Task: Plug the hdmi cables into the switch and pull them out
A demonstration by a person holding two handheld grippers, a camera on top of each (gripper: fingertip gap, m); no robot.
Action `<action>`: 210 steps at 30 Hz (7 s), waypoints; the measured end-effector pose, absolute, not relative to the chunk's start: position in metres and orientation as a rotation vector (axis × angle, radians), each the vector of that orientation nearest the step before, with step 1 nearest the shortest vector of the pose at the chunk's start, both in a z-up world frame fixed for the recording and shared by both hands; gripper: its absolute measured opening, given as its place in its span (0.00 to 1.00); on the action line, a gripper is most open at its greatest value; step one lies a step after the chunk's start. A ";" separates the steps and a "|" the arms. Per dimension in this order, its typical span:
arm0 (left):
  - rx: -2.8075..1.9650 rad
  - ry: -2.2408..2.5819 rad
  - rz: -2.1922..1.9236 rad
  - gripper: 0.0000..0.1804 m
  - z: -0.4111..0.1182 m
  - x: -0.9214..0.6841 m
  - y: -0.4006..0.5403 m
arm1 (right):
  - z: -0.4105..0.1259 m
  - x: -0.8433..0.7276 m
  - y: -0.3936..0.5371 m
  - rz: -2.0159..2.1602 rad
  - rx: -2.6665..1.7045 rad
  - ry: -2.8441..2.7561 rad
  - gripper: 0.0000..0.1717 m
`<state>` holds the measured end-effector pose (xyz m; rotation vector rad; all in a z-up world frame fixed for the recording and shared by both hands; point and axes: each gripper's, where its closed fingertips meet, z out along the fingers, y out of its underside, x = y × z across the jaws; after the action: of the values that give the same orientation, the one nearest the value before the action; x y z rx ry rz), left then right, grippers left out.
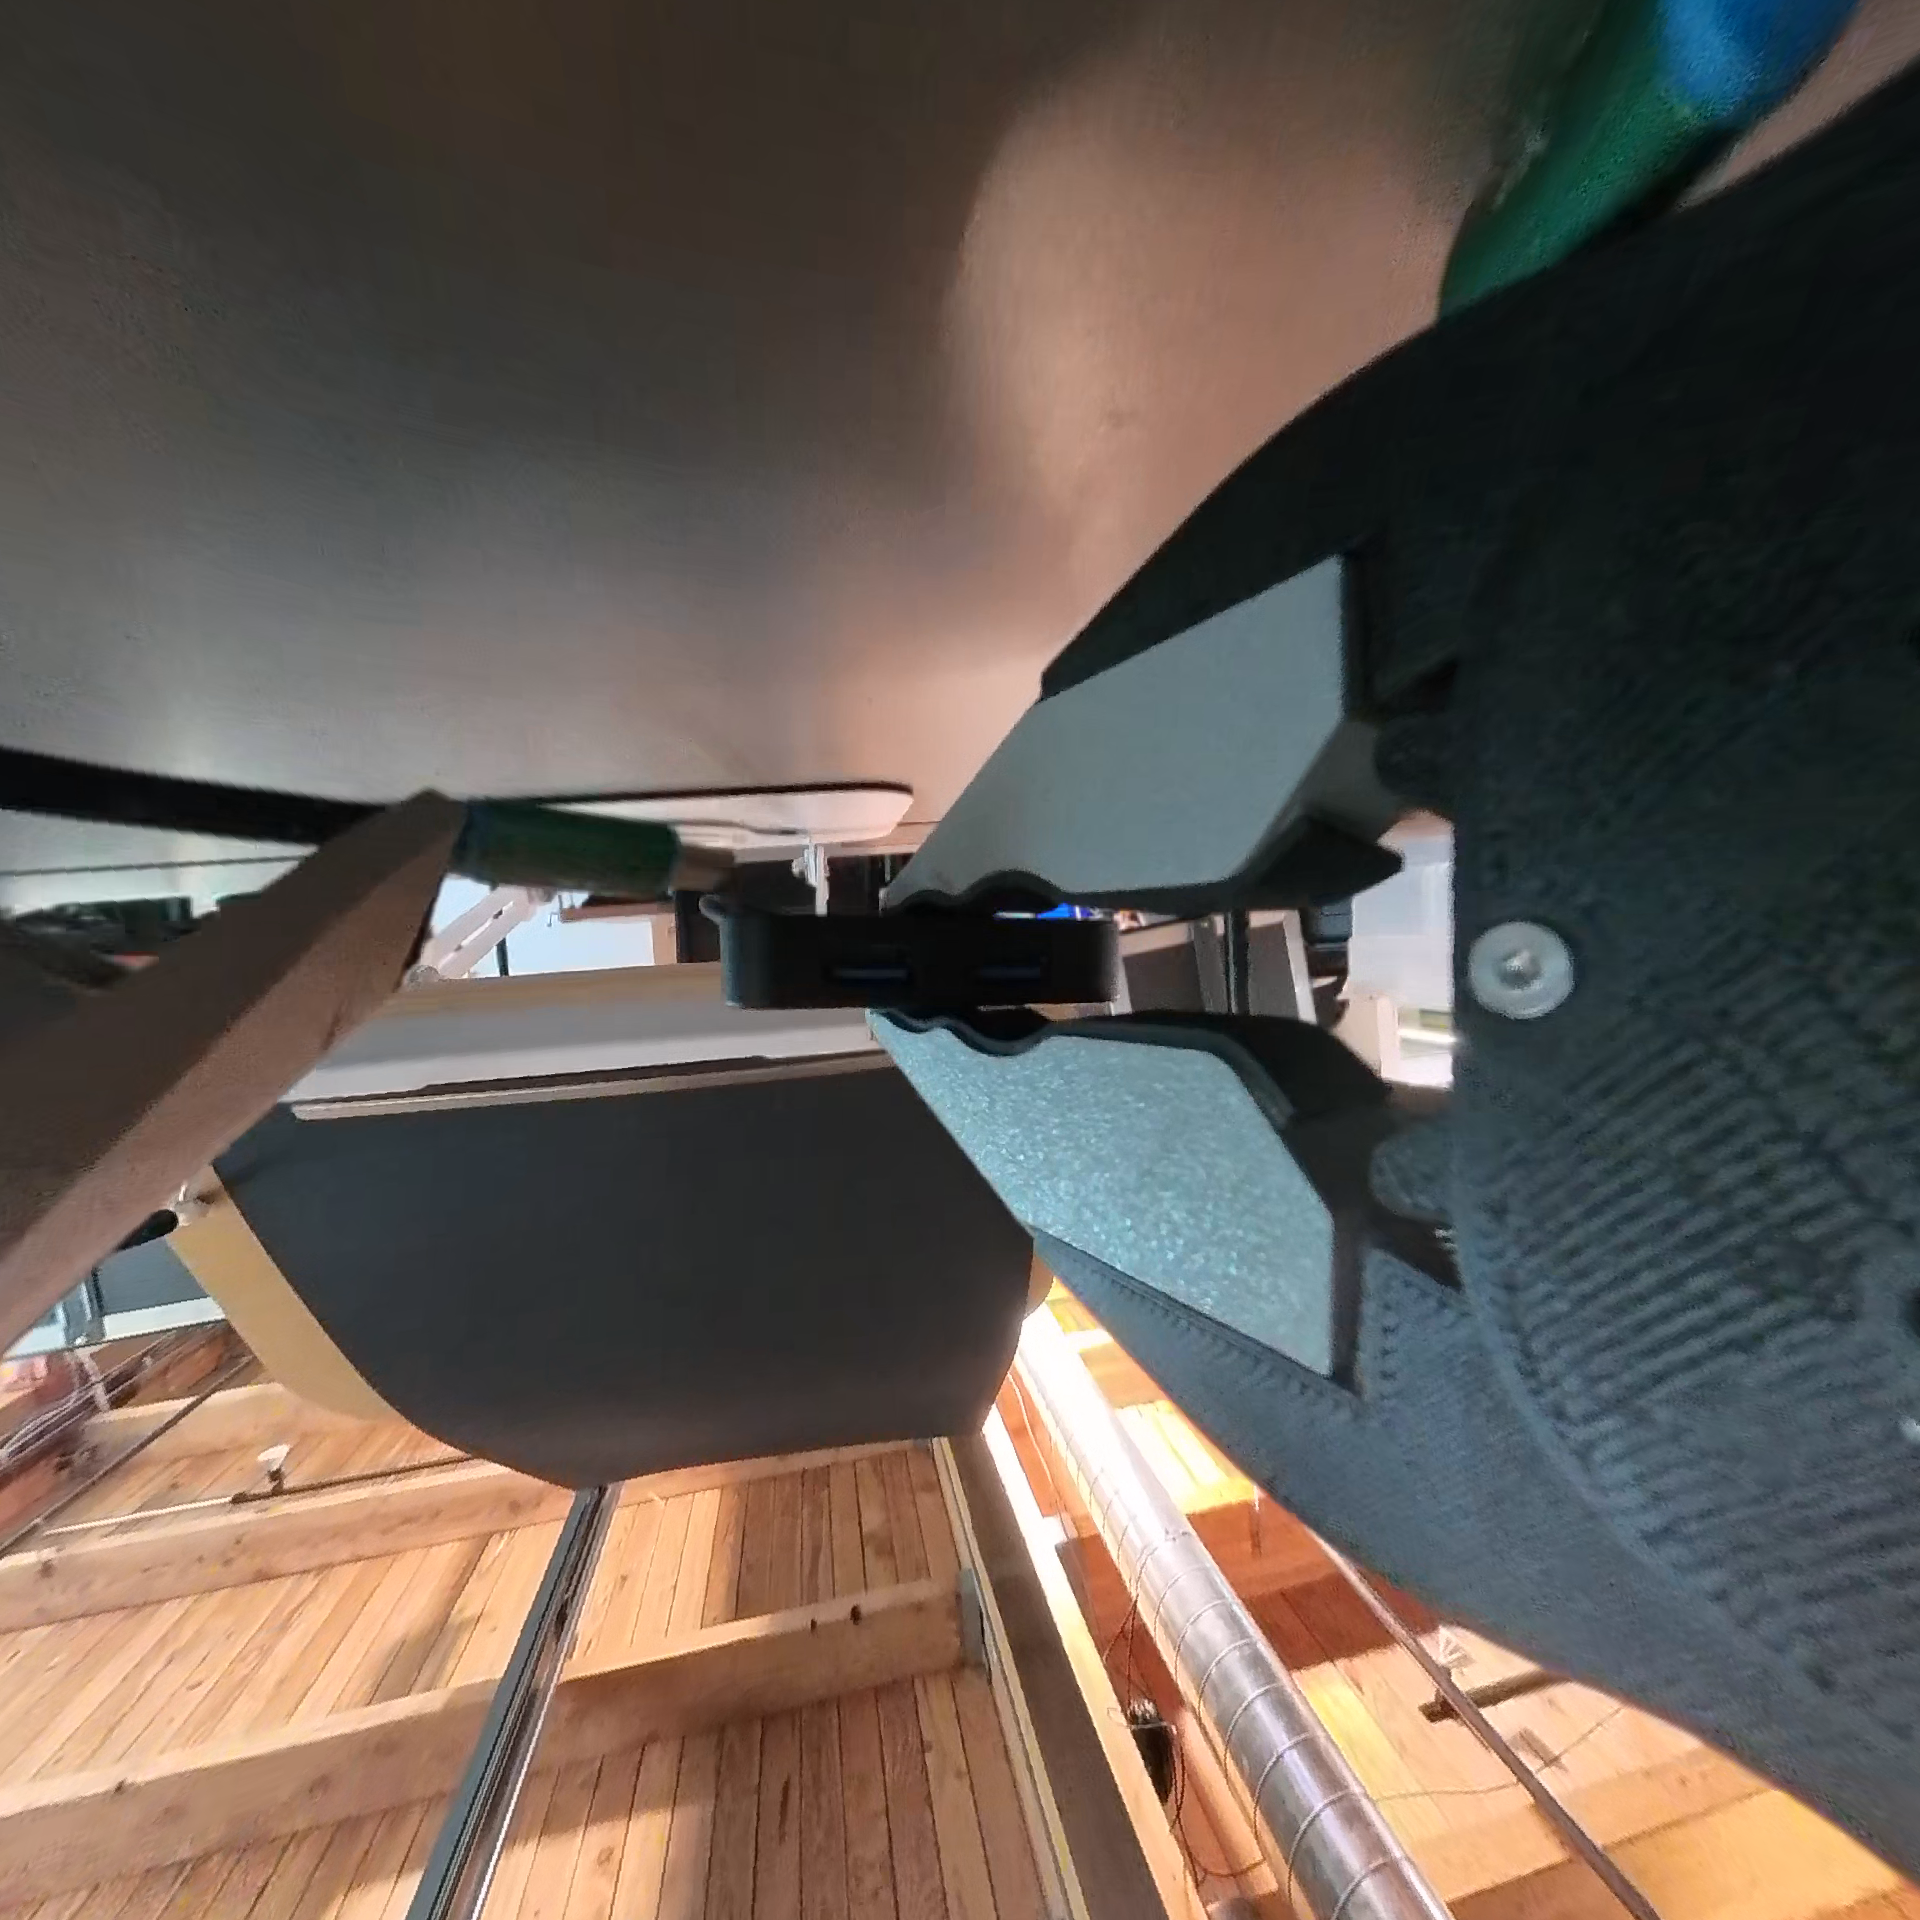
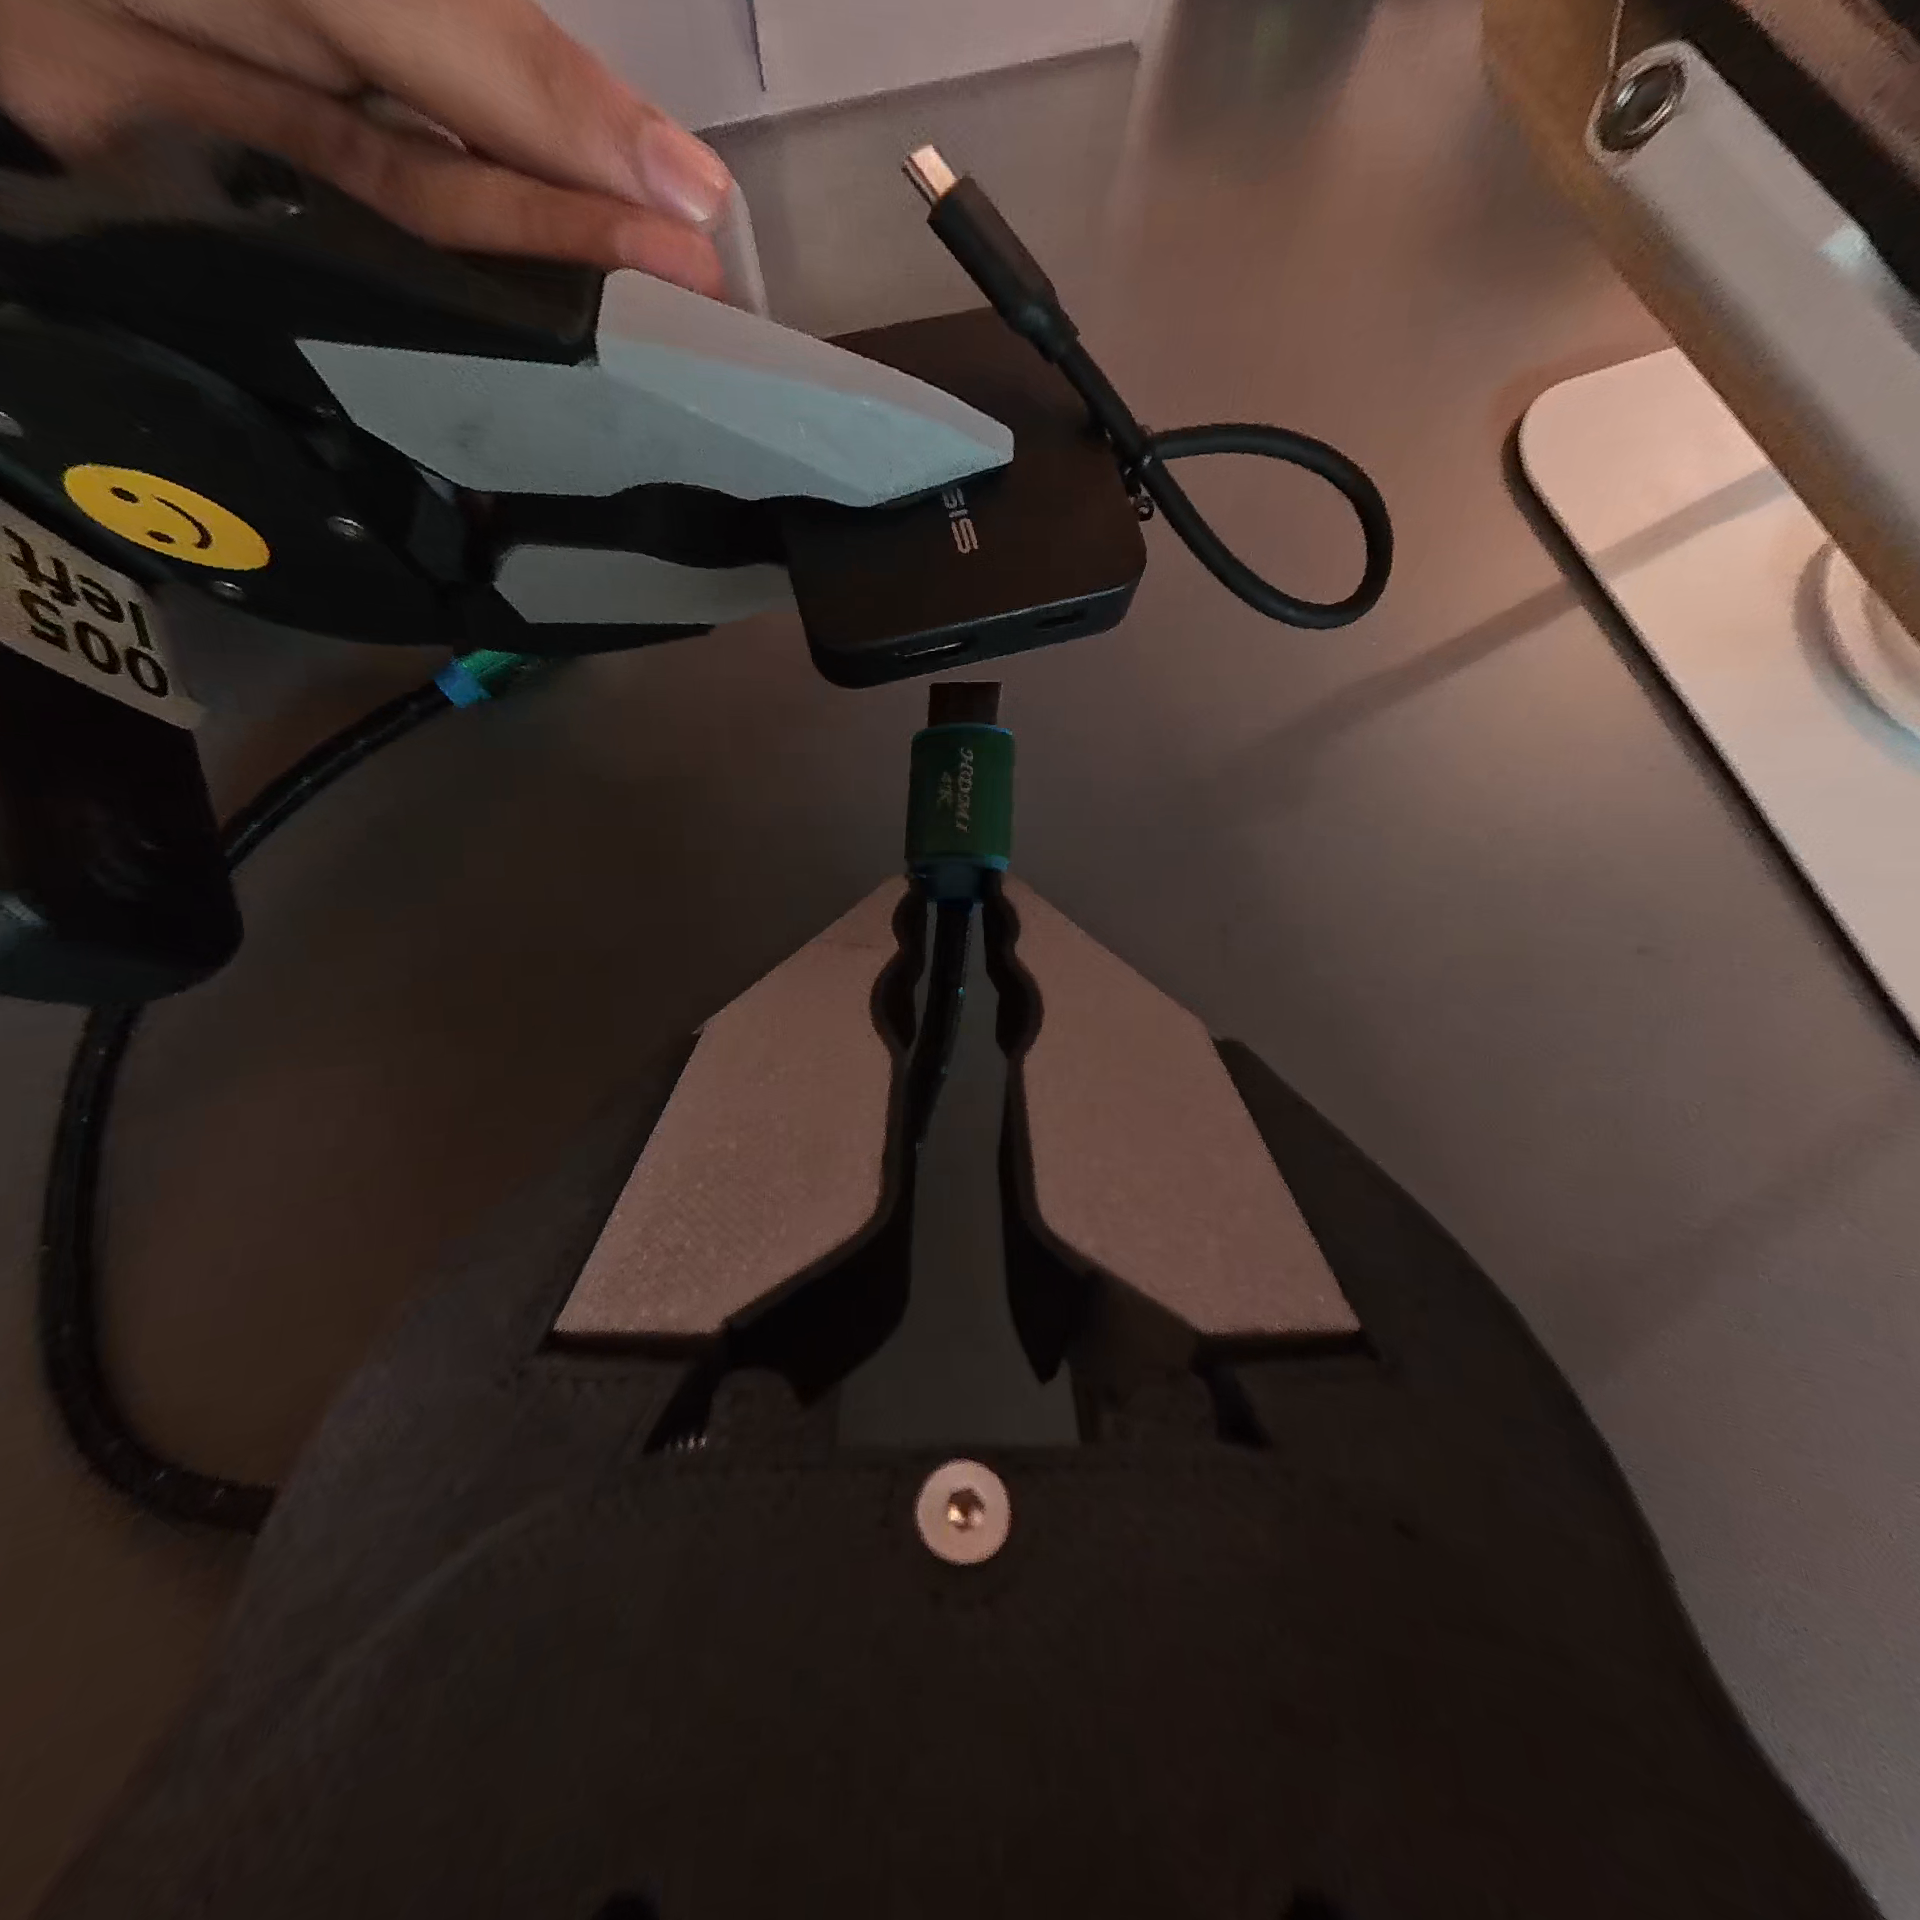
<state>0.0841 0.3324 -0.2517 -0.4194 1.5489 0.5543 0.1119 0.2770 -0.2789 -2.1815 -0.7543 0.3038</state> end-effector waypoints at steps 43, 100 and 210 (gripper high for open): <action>-0.384 1.506 0.611 0.06 -0.242 0.066 0.319 | -0.262 0.085 0.258 0.715 -2.121 -0.754 0.04; -0.929 1.682 -1.046 0.07 -0.237 0.063 0.231 | -0.225 0.042 0.236 0.416 -1.812 -1.055 0.09; -1.561 0.946 -0.219 0.02 -0.162 -0.199 0.359 | -0.288 0.143 0.037 -0.220 -2.504 -0.330 0.03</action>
<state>-0.1988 0.3592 -0.1619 -1.5609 0.9458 -0.2195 0.1431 0.0366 -0.2878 -2.5045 -0.3302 -0.2196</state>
